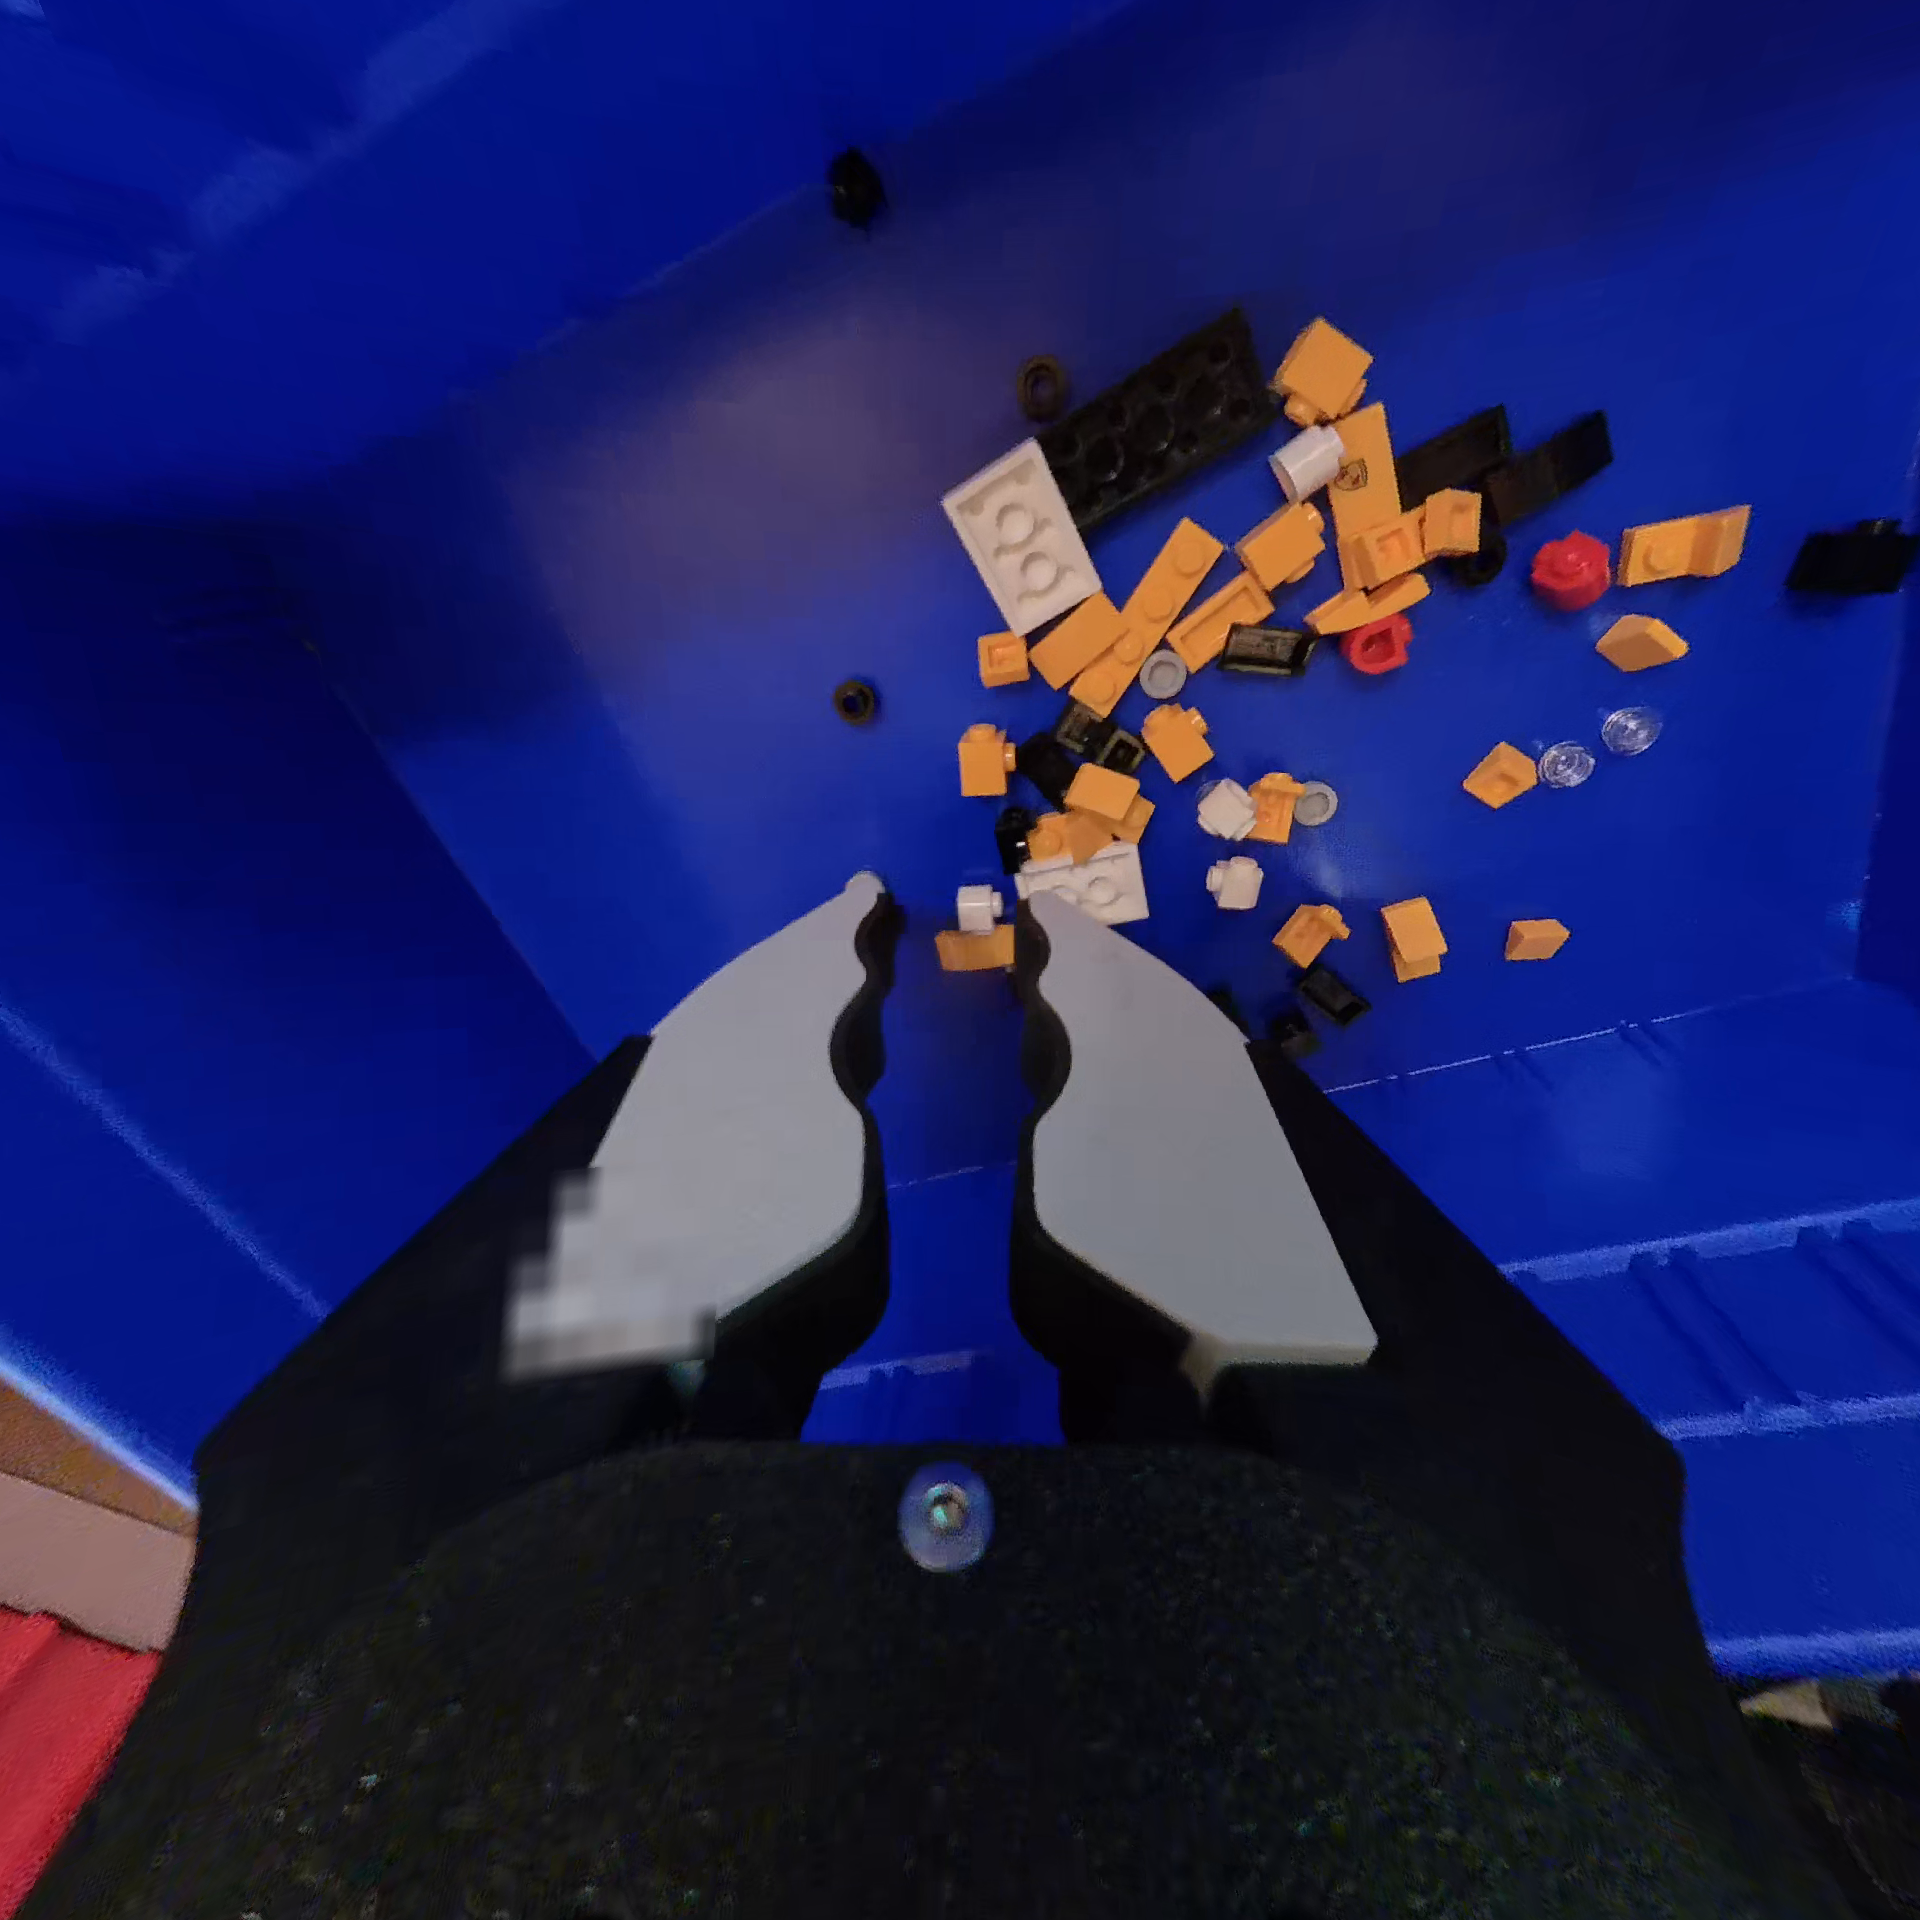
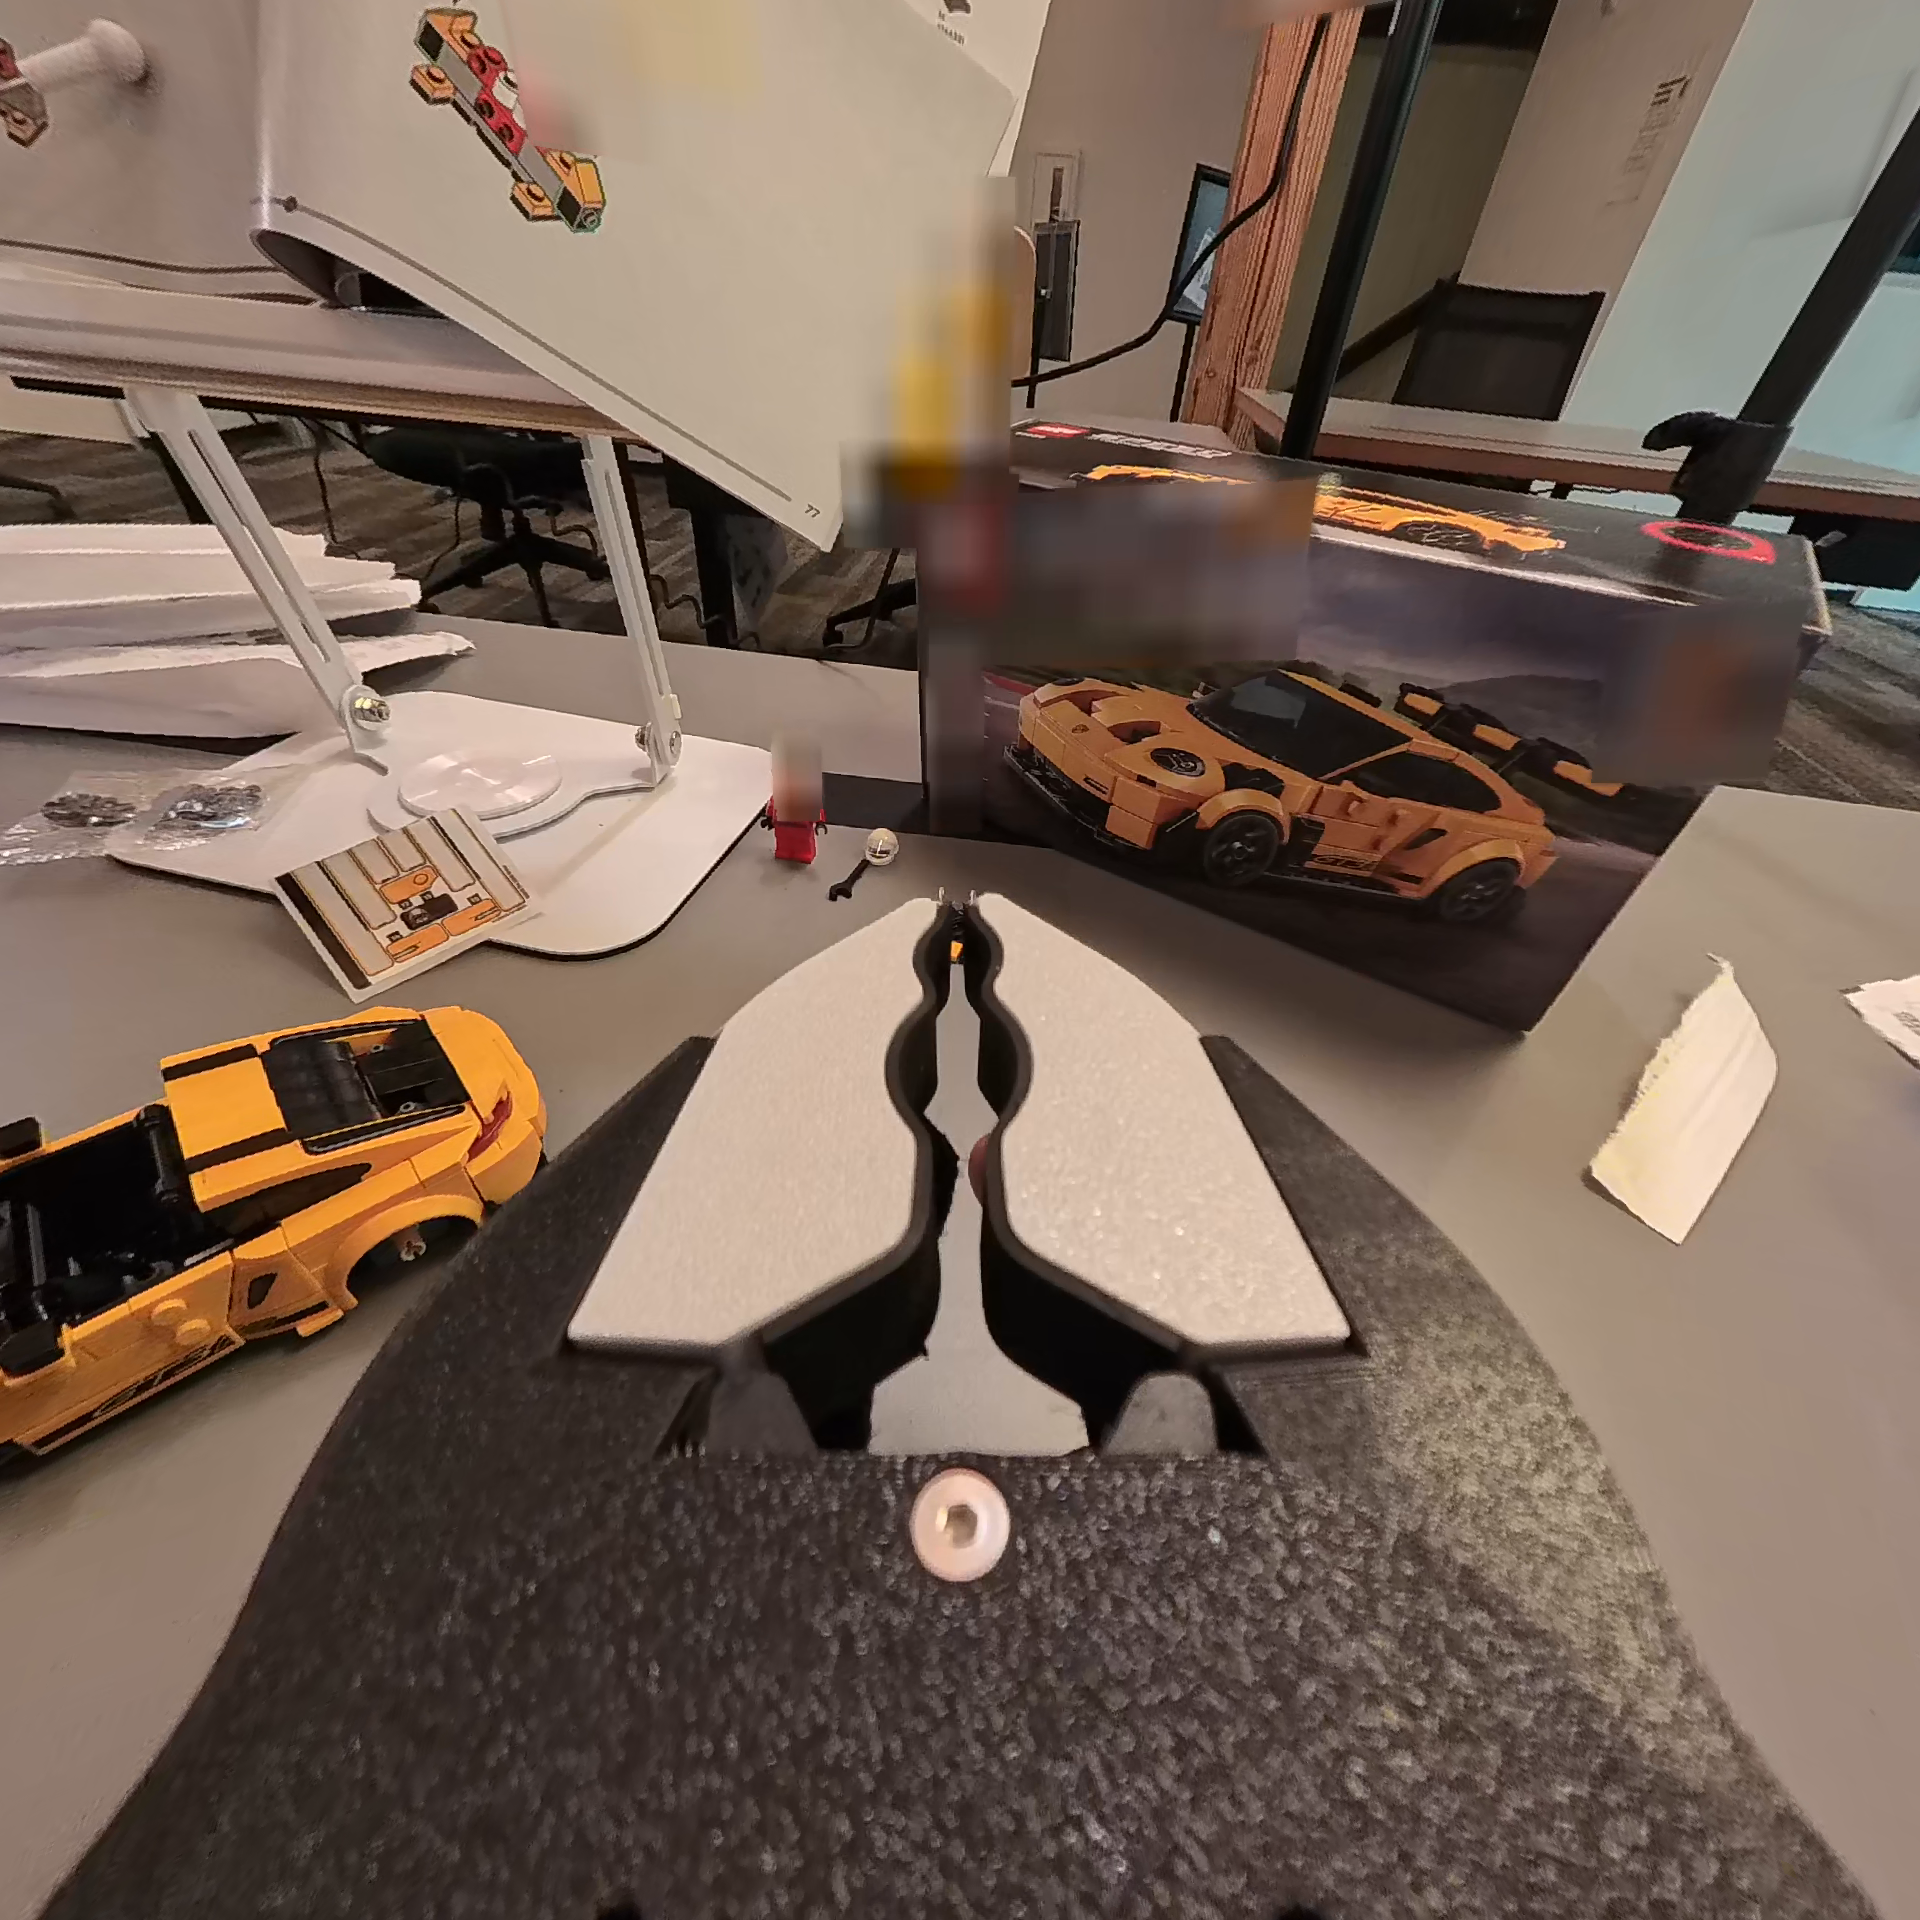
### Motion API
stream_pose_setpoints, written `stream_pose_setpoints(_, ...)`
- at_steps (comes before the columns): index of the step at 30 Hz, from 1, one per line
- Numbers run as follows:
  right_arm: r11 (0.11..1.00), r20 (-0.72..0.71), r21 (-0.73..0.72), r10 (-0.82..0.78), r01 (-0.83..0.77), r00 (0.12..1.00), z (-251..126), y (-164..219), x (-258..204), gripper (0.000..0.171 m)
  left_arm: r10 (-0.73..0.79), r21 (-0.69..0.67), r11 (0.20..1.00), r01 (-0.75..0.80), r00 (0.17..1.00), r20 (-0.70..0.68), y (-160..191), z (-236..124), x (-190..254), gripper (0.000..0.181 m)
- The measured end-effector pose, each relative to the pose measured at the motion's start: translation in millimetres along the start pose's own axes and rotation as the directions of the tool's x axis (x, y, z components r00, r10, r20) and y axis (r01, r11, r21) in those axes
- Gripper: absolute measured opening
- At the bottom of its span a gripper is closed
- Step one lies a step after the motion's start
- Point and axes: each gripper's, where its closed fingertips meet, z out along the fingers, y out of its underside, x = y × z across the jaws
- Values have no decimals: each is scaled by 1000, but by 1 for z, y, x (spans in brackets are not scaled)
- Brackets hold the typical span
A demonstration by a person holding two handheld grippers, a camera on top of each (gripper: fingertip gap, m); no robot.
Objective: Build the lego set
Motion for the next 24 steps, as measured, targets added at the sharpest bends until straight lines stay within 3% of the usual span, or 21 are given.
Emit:
stream_pose_setpoints(9, 1000, 0, -7, -3, 3, 1000, 1, 2, -1, 1, 38, 73, 997, -32, 996, -75, -3, 0, 11, 19)
stream_pose_setpoints(24, 1000, 0, -21, -7, 7, 1000, 2, 5, -1, 2, 15, -68, 997, -23, 994, -110, 12, 19, 6, 13)
